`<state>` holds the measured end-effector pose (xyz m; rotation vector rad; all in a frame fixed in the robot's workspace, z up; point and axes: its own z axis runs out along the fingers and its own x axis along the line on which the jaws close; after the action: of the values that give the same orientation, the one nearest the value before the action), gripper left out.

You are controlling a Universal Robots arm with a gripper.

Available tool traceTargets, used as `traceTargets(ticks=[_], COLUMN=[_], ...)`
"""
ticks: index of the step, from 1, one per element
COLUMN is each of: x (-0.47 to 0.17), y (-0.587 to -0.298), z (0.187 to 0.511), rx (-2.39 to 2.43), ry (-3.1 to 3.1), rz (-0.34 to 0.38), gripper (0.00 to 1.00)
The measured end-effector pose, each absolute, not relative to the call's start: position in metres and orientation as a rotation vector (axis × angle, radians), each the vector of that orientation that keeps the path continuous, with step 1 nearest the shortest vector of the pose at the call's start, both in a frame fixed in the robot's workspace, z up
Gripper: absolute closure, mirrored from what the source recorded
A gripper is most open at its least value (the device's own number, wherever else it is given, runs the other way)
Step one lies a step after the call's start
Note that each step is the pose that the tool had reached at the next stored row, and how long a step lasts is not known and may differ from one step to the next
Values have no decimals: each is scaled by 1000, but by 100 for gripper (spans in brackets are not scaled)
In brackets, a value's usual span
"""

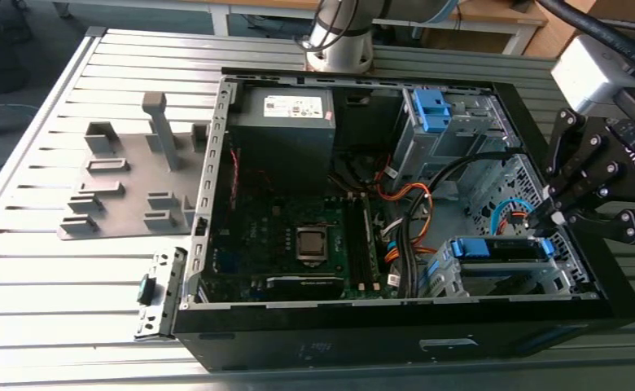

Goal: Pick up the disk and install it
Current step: 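Insert the first disk wire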

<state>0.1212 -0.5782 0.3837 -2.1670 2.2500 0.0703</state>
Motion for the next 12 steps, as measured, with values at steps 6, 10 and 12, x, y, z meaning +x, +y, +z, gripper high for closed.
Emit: traceTargets(ticks=[6, 10, 12], x=[126, 132, 134], y=[-578, -578, -578], z=[384, 383, 383], rx=[-2167, -2167, -2167], ry=[2250, 2250, 2250], rz=[70, 71, 71], gripper=[89, 89, 89])
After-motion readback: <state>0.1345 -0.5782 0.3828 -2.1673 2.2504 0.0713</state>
